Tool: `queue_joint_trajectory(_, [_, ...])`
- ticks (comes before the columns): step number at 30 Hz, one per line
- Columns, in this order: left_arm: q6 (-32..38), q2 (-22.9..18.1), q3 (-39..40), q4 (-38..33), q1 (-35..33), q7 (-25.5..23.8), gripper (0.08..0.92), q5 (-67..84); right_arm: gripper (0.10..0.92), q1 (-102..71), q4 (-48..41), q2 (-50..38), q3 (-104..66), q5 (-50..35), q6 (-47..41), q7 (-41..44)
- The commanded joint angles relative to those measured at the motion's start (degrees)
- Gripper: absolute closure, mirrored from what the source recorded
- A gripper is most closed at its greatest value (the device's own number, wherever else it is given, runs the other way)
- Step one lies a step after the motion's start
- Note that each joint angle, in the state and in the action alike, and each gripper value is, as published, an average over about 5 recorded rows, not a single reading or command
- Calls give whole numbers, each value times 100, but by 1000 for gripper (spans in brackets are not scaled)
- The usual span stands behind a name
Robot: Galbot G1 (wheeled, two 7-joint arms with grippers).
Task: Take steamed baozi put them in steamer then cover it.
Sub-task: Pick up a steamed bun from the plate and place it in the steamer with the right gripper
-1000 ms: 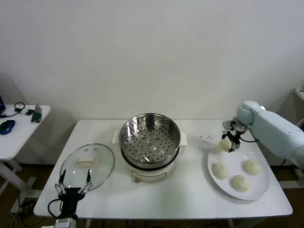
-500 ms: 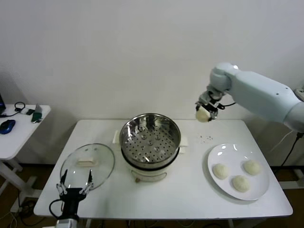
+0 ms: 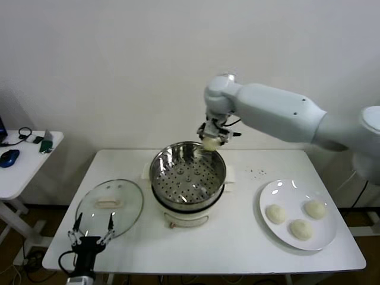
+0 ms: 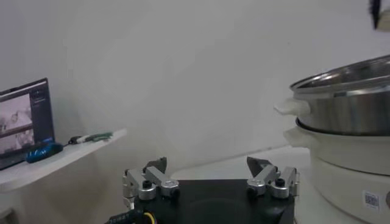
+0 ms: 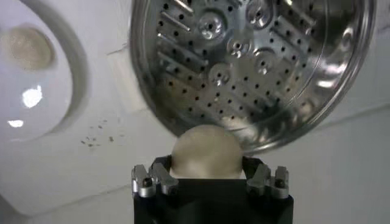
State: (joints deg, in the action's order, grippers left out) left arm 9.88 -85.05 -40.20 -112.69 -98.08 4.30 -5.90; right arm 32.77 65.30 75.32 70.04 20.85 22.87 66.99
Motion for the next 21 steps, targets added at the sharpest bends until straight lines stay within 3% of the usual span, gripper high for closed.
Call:
queue_joint_trajectory(1, [10,17,-4,-20,-31,-2,177,22,279,-476,-302,832,-51,736,360,-82])
queue_joint_trajectory(21, [-11,40,21,-8,-6,-5,177,41,275,-1142,-961,975,-164,1411,467,-128])
